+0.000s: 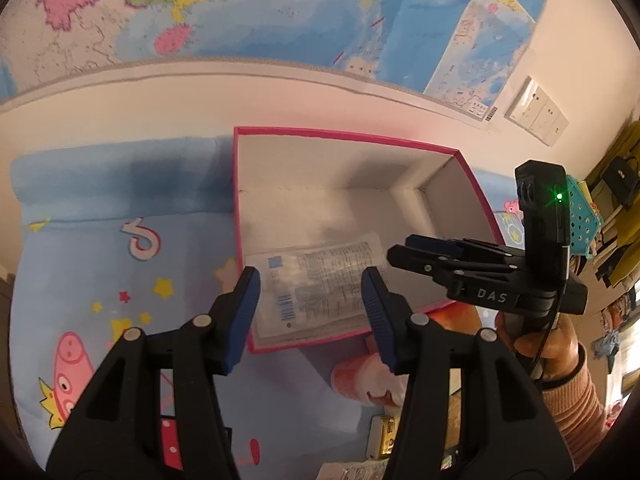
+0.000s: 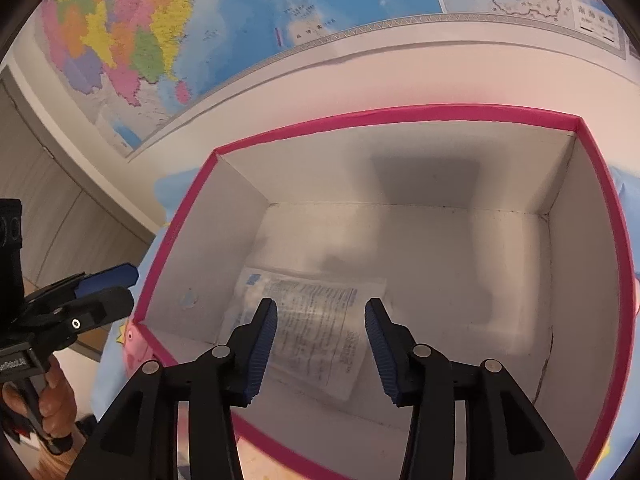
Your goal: Organize soft objects
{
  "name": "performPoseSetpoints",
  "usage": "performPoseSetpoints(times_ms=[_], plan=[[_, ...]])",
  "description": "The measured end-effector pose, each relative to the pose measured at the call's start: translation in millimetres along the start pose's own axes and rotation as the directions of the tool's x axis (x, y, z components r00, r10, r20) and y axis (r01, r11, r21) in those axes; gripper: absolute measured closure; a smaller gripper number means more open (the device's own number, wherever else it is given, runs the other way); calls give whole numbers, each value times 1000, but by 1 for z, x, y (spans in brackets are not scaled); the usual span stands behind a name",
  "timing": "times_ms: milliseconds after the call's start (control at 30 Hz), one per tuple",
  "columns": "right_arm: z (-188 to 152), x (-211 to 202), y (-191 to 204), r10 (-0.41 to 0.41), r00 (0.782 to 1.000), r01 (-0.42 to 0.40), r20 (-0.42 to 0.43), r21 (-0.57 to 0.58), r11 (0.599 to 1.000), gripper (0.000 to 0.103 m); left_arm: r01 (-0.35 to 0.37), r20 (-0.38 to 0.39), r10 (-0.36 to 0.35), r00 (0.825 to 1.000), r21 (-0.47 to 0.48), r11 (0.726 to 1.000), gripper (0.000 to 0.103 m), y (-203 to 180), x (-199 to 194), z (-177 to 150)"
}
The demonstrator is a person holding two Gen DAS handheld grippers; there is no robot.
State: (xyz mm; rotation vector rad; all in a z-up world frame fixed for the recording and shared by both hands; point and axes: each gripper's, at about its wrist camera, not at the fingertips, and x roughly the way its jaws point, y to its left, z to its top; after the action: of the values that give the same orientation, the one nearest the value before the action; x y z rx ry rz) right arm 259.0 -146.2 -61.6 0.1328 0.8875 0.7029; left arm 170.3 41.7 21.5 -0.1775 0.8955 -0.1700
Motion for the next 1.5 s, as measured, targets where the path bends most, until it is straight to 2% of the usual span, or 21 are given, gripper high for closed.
performPoseSetpoints(times_ms=[67, 133, 233, 367, 500, 600, 733, 800, 900, 1133, 1367, 1400, 1433, 1500], plan=[[-7, -13, 2, 1, 1000, 0, 24, -22, 1000, 56, -6, 48, 5, 999, 18, 1000, 49, -3, -13, -6], [-15, -34, 8, 7, 998, -3, 70, -65, 998, 56, 21, 83, -25, 996, 42, 999, 47, -7, -27, -14], [-29, -69, 18, 46, 991, -30, 129, -120, 992, 46, 68, 123, -81, 989, 108, 992, 41, -23, -49, -32], [-57, -113, 17, 58, 981, -28, 183, -165, 986, 43, 138, 119, -165, 979, 207, 968, 41, -53, -68, -64], [-85, -137, 7, 67, 980, -38, 186, -157, 987, 42, 227, 52, -246, 968, 247, 942, 41, -75, -68, -92], [-108, -140, -6, 47, 986, -27, 162, -119, 992, 42, 262, 0, -271, 962, 265, 928, 41, -88, -63, -110], [-145, -145, -31, 42, 991, -35, 126, -63, 997, 42, 309, -75, -300, 951, 245, 919, 41, -97, -49, -131], [-158, -142, -39, 51, 993, -47, 103, -36, 998, 42, 334, -112, -316, 942, 229, 914, 41, -101, -40, -138], [-174, -135, -47, 75, 995, -74, 70, -13, 997, 42, 395, -184, -362, 914, 193, 898, 41, -109, -29, -153], [-193, -128, -56, 121, 992, -122, 42, 23, 992, 42, 423, -314, -356, 880, 178, 889, 41, -134, -4, -177], [-205, -129, -61, 152, 987, -154, 56, 36, 987, 42, 432, -374, -352, 858, 153, 889, 41, -149, 14, -176], [-205, -130, -61, 153, 987, -155, 57, 36, 987, 42, 432, -378, -355, 855, 141, 891, 45, -149, 17, -176], [-206, -131, -61, 153, 987, -155, 58, 34, 987, 45, 430, -377, -356, 855, 132, 893, 56, -150, 19, -175], [-207, -132, -61, 140, 989, -142, 55, 30, 989, 52, 405, -360, -336, 870, 134, 904, 72, -149, 21, -173]])
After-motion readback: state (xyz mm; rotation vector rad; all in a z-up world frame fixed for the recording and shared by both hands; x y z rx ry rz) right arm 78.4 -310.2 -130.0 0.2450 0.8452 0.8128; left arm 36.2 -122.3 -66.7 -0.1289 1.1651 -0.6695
